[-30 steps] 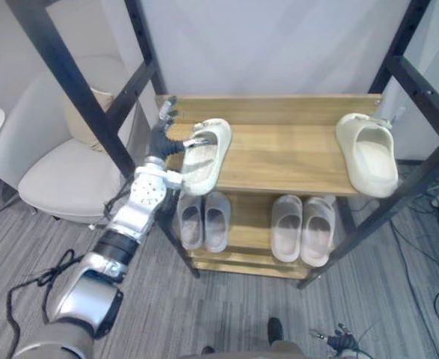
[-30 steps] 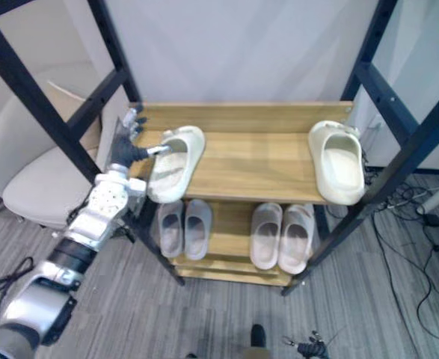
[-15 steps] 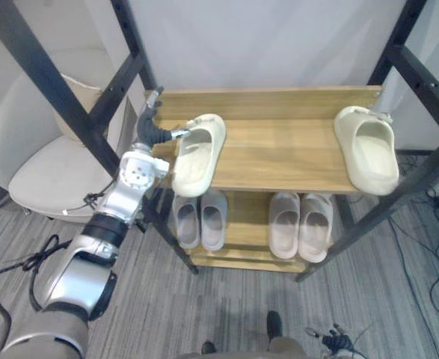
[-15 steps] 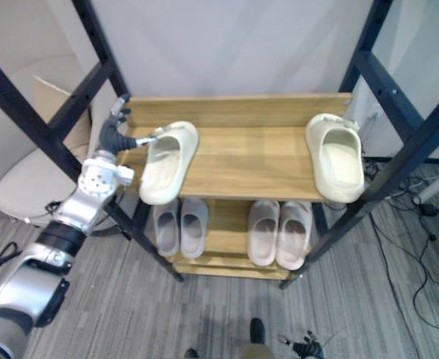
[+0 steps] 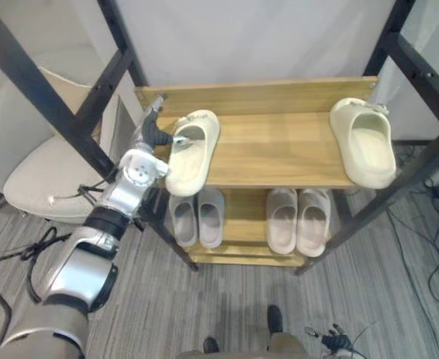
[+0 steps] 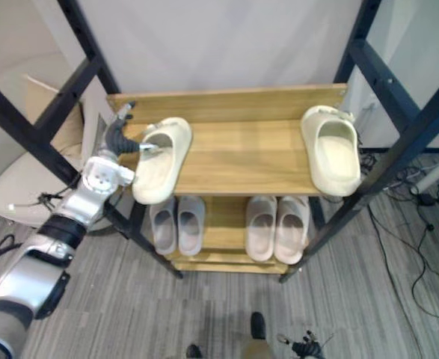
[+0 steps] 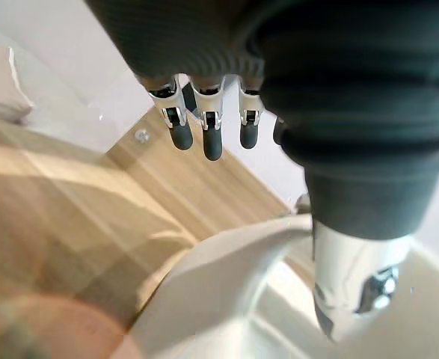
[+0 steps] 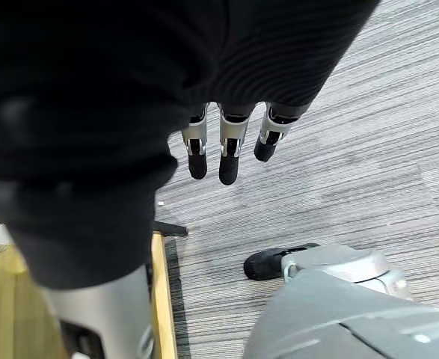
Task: Organize the slippers on the shoe rack
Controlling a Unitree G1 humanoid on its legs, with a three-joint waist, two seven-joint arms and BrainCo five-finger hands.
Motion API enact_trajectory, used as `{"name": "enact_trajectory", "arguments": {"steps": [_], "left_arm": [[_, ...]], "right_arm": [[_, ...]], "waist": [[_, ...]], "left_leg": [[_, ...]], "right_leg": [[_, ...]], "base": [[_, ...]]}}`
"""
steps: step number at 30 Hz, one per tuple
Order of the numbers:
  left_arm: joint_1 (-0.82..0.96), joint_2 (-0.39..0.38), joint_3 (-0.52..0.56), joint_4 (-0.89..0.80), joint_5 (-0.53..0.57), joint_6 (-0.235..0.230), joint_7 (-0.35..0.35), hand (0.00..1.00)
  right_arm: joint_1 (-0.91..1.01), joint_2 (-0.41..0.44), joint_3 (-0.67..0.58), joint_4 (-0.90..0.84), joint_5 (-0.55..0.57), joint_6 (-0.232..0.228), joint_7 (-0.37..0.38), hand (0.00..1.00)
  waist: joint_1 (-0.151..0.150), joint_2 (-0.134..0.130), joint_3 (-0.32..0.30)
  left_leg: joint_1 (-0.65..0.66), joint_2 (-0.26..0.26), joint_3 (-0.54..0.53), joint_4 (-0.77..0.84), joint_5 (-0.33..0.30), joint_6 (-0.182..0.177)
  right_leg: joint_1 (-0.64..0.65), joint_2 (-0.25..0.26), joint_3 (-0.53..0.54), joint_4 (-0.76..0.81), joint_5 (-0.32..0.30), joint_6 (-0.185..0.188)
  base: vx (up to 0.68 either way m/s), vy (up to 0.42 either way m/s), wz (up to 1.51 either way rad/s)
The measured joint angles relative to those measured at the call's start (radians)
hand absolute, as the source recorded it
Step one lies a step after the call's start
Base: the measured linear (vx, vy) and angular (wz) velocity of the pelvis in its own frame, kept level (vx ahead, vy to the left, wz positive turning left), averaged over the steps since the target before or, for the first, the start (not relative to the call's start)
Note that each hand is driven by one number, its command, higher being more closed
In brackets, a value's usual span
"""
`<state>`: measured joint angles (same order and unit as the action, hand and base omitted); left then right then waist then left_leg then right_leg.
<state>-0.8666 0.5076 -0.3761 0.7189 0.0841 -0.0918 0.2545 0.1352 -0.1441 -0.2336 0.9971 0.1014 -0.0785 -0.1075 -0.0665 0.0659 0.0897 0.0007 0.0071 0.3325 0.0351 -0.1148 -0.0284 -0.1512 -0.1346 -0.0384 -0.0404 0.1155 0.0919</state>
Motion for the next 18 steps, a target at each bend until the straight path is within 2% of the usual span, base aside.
{"name": "enact_trajectory", "arguments": {"steps": [4,5,11,18], "left_arm": [[-0.045,0.0,-0.015,0.052,0.036,0.015,-0.002,0.0],[-0.06,0.0,-0.017,0.069,0.058,0.018,-0.003,1.0],[-0.11,-0.001,-0.041,0.125,0.134,0.026,-0.015,1.0],[-0.144,-0.002,-0.035,0.176,0.139,0.047,-0.014,1.0]], "right_arm": [[-0.004,0.017,-0.025,0.0,0.02,0.0,0.0,0.0],[-0.007,0.023,-0.037,0.0,0.021,0.0,0.0,0.0],[-0.009,0.024,-0.039,-0.001,0.027,0.0,0.003,0.0],[-0.007,0.029,-0.061,-0.001,0.028,0.001,0.009,0.0]], "waist": [[0.0,0.001,0.001],[-0.001,0.004,0.005],[-0.001,0.009,0.01],[-0.008,0.014,0.011]], "left_leg": [[0.0,0.0,0.012,-0.001,-0.001,-0.002],[0.0,0.0,0.014,-0.001,-0.001,-0.002],[0.0,0.001,0.03,-0.001,-0.003,-0.004],[0.001,0.002,0.055,0.0,-0.005,-0.006]], "right_leg": [[-0.006,0.002,0.012,0.0,0.004,0.001],[-0.007,0.002,0.015,0.0,0.005,0.0],[-0.015,0.006,0.029,0.0,0.008,-0.002],[-0.023,0.011,0.054,-0.006,0.022,-0.001]], "base": [[0.0,-0.008,-0.1],[-0.01,-0.01,-0.06],[-0.02,-0.014,-0.08],[-0.01,-0.017,-0.1]]}}
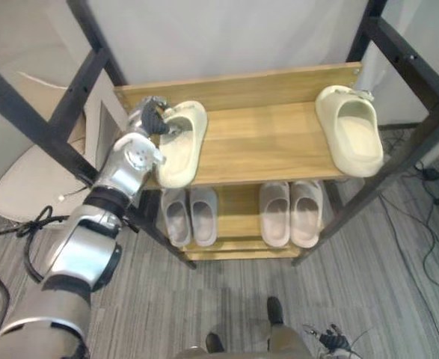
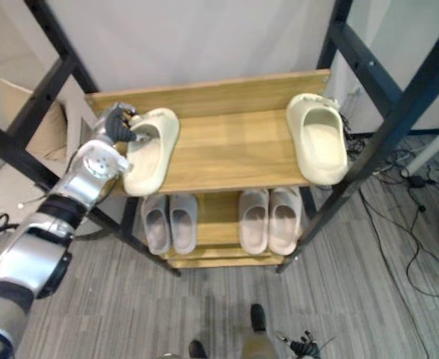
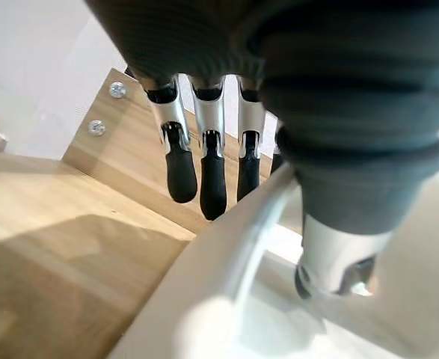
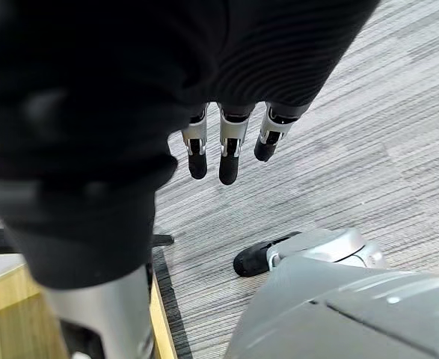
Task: Organize the slippers on the shoe rack
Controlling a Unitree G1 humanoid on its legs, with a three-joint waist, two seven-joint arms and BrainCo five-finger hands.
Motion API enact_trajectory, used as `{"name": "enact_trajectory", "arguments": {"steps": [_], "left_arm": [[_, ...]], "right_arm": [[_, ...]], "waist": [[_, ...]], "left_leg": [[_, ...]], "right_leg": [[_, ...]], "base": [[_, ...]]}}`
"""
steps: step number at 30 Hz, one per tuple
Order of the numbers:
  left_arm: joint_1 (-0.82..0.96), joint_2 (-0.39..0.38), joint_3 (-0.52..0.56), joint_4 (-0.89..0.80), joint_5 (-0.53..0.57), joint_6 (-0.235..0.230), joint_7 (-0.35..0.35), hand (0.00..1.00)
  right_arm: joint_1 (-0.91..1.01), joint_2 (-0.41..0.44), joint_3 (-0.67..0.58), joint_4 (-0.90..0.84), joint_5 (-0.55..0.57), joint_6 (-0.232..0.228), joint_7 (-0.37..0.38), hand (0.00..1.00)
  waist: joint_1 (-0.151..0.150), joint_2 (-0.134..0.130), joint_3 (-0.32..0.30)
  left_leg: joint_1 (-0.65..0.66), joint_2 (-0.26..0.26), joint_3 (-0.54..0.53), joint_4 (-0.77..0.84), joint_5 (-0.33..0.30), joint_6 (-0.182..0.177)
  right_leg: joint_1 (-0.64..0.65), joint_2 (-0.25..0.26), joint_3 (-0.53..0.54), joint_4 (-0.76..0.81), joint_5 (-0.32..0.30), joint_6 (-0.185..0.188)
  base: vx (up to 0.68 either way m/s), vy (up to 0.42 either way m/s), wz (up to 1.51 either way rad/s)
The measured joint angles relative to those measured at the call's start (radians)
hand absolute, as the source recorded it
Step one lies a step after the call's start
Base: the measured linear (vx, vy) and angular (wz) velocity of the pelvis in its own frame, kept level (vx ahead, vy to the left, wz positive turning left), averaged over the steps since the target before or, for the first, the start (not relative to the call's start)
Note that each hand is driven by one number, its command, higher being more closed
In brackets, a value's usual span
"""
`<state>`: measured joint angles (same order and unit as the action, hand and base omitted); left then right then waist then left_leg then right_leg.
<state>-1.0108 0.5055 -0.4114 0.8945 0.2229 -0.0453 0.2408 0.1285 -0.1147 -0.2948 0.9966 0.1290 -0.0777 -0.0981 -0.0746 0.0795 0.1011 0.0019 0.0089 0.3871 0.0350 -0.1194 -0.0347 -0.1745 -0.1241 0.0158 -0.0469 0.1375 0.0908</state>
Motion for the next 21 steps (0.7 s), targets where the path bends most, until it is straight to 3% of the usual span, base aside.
{"name": "enact_trajectory", "arguments": {"steps": [10,16,21], "left_arm": [[0.0,-0.019,0.001,-0.015,-0.067,0.006,0.015,1.0],[0.004,-0.09,-0.012,-0.147,-0.142,0.003,0.013,1.0],[0.004,-0.13,-0.034,-0.219,-0.168,-0.003,0.013,1.0]], "right_arm": [[0.002,0.001,-0.006,0.0,0.0,0.009,0.001,0.0],[0.001,0.003,-0.004,0.0,0.001,0.011,0.001,0.0],[0.001,0.004,-0.003,0.001,0.002,0.011,0.0,0.0]], "waist": [[0.0,0.001,0.0],[-0.002,0.005,0.003],[-0.024,0.014,0.008]], "left_leg": [[0.0,-0.001,0.012,0.002,0.0,0.0],[-0.002,-0.004,0.011,0.012,-0.007,0.009],[-0.003,-0.009,0.013,0.02,-0.015,0.016]], "right_leg": [[0.002,0.0,0.011,-0.014,0.014,-0.002],[0.0,-0.005,0.021,-0.012,0.016,0.003],[-0.005,-0.011,0.036,-0.008,0.016,0.012]], "base": [[-0.01,-0.01,-0.03],[0.0,-0.004,-0.02],[0.0,-0.007,-0.05]]}}
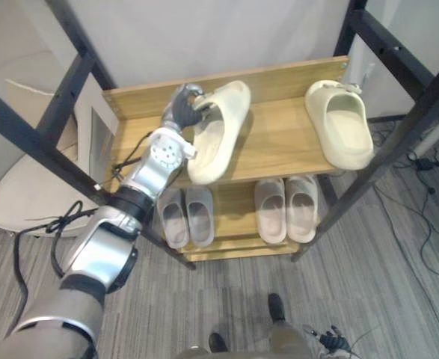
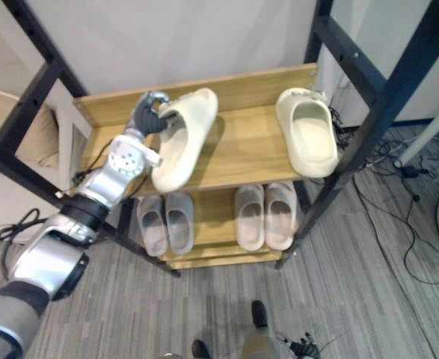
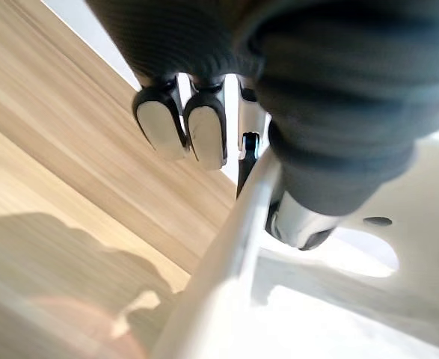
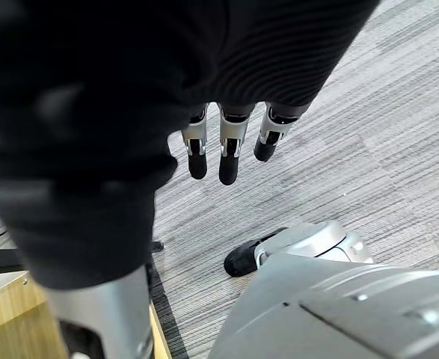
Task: Organize the slippers on the shoe rack
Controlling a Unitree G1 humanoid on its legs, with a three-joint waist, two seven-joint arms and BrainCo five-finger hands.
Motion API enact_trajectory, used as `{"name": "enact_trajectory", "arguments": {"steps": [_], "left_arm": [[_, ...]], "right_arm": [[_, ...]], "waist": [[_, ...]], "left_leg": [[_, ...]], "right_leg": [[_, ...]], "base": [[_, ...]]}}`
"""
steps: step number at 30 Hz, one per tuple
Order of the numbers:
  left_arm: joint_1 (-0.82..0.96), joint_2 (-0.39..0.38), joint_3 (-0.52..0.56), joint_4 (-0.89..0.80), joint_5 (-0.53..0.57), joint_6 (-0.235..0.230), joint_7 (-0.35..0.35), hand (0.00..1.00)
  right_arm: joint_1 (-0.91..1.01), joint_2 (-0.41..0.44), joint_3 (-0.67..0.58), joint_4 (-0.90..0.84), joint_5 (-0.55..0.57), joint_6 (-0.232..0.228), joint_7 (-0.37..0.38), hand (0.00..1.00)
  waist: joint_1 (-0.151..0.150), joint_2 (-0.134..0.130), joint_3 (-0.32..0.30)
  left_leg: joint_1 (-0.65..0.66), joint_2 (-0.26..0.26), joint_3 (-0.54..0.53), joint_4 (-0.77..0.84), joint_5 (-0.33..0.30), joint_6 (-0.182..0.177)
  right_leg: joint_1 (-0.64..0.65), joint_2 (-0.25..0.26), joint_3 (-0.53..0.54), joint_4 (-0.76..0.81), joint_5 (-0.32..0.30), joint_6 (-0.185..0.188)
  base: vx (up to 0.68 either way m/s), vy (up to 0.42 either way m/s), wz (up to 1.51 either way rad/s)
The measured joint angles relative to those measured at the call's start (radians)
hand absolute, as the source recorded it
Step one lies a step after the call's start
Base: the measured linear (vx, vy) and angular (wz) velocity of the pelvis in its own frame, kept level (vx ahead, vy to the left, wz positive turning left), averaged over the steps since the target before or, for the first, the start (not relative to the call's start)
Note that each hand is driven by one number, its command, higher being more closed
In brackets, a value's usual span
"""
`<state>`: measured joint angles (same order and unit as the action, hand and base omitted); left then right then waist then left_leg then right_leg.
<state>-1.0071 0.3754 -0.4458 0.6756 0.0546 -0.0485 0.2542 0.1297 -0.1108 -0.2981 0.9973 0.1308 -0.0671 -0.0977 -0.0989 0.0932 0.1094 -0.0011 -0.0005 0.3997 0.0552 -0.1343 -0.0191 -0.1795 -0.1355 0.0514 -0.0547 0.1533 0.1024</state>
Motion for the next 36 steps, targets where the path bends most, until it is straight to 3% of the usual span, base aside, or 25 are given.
{"name": "enact_trajectory", "arguments": {"steps": [16,31,32,36], "left_arm": [[-0.002,-0.038,-0.011,0.033,0.0,-0.005,0.022,1.0],[-0.077,-0.045,0.037,0.089,0.0,-0.005,0.046,1.0],[-0.08,-0.045,0.037,0.095,0.0,-0.005,0.046,0.0],[-0.08,-0.046,0.051,0.104,0.001,-0.003,0.053,0.0]], "right_arm": [[0.008,0.014,-0.017,0.001,0.0,-0.001,-0.002,0.0],[0.007,0.024,-0.053,-0.002,0.001,-0.003,-0.002,0.0],[0.007,0.024,-0.053,-0.002,0.001,-0.003,-0.002,0.0],[0.007,0.024,-0.053,-0.003,0.001,-0.004,-0.002,0.0]], "waist": [[-0.029,0.013,0.011],[-0.033,0.019,0.035],[-0.035,0.019,0.035],[-0.037,0.02,0.039]], "left_leg": [[-0.033,-0.027,0.035,0.039,-0.034,0.022],[-0.069,-0.028,0.084,0.074,-0.063,0.026],[-0.069,-0.028,0.086,0.076,-0.065,0.027],[-0.07,-0.029,0.095,0.091,-0.076,0.03]], "right_leg": [[-0.053,-0.024,0.052,0.026,0.003,0.028],[-0.109,-0.02,0.103,0.048,0.003,0.039],[-0.109,-0.02,0.104,0.048,0.003,0.039],[-0.109,-0.021,0.116,0.047,0.004,0.041]], "base": [[0.0,0.016,-0.08],[0.02,0.007,-0.09],[0.03,0.01,-0.05],[0.02,0.011,-0.06]]}}
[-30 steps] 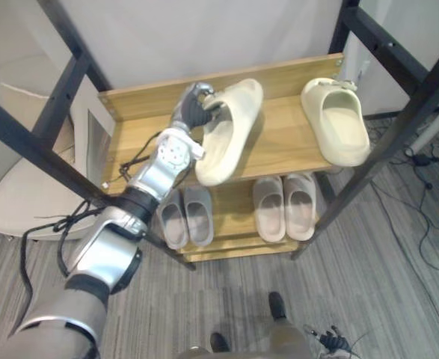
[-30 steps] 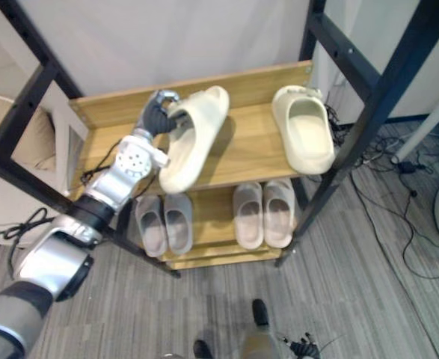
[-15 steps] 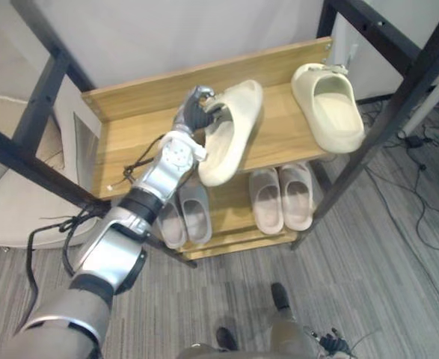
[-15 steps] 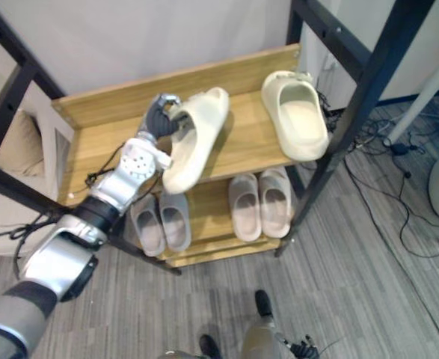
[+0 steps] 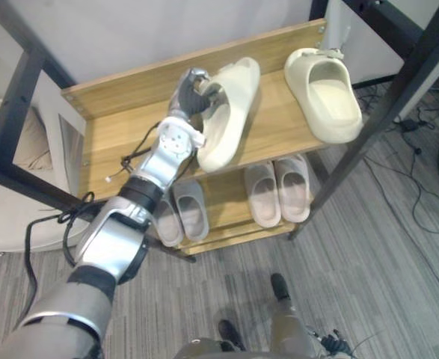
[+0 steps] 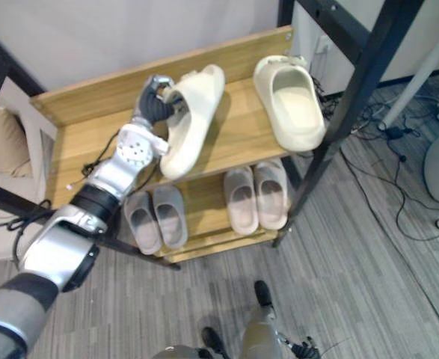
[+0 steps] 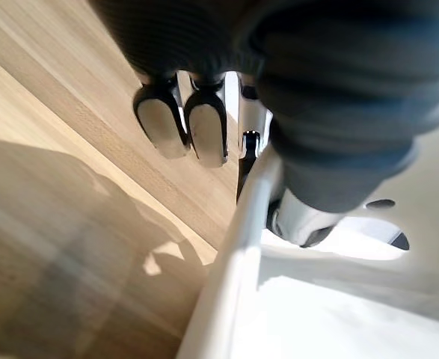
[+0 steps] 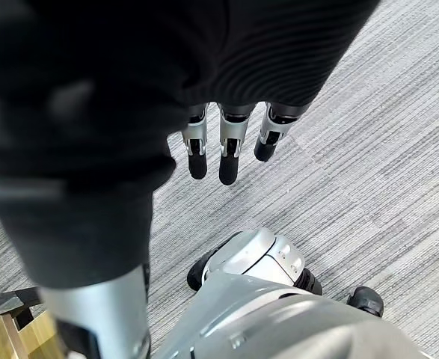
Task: Organize the slippers on the shoe rack
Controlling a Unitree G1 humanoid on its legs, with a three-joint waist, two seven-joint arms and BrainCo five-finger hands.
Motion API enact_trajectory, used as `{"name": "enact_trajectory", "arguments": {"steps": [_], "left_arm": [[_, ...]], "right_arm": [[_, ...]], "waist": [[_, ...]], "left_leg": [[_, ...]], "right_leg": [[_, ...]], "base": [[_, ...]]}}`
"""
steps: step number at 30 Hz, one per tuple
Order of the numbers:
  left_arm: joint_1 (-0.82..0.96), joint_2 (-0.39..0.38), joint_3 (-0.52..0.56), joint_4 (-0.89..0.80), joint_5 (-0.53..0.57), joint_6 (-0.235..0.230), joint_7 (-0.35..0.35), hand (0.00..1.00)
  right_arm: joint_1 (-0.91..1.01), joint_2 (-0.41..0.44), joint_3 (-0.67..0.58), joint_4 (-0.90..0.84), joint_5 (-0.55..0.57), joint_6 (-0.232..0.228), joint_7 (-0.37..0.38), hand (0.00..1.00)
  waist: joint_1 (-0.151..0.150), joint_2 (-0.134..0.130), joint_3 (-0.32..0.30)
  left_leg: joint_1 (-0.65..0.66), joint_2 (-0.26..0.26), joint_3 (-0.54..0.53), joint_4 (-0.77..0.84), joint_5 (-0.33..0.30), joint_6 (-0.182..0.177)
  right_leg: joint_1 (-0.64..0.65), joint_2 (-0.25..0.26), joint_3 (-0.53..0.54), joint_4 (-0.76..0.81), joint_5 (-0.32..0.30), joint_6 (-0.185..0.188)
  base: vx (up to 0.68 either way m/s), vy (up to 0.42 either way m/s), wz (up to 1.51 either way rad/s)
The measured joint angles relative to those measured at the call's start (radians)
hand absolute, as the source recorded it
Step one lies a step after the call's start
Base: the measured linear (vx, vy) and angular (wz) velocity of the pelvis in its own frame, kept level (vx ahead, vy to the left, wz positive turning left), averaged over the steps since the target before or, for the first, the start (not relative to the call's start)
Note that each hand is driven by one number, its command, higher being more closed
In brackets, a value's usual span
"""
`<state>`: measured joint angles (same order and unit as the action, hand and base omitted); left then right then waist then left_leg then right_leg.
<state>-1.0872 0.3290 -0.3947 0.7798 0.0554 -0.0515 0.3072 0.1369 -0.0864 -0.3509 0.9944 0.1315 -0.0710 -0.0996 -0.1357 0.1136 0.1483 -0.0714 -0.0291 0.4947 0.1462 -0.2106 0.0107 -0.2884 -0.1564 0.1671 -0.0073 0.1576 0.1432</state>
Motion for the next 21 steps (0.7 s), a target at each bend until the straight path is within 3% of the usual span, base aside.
{"name": "enact_trajectory", "arguments": {"steps": [15,21], "left_arm": [[0.0,-0.001,0.026,0.02,-0.047,0.016,-0.006,0.0],[0.0,-0.035,0.024,0.02,-0.084,0.016,-0.009,0.0]], "right_arm": [[0.0,0.0,0.001,0.003,0.0,0.001,0.003,0.0],[0.002,-0.002,0.003,0.003,0.0,0.002,0.005,0.0]], "waist": [[-0.022,0.001,0.002],[-0.029,0.005,0.002]], "left_leg": [[-0.002,-0.003,-0.019,0.013,-0.008,0.003],[0.006,-0.009,-0.064,0.012,-0.007,0.003]], "right_leg": [[0.013,-0.004,0.002,-0.023,0.007,0.007],[0.035,-0.01,-0.014,-0.034,0.01,0.01]], "base": [[0.0,0.002,-0.01],[0.01,-0.003,0.06]]}}
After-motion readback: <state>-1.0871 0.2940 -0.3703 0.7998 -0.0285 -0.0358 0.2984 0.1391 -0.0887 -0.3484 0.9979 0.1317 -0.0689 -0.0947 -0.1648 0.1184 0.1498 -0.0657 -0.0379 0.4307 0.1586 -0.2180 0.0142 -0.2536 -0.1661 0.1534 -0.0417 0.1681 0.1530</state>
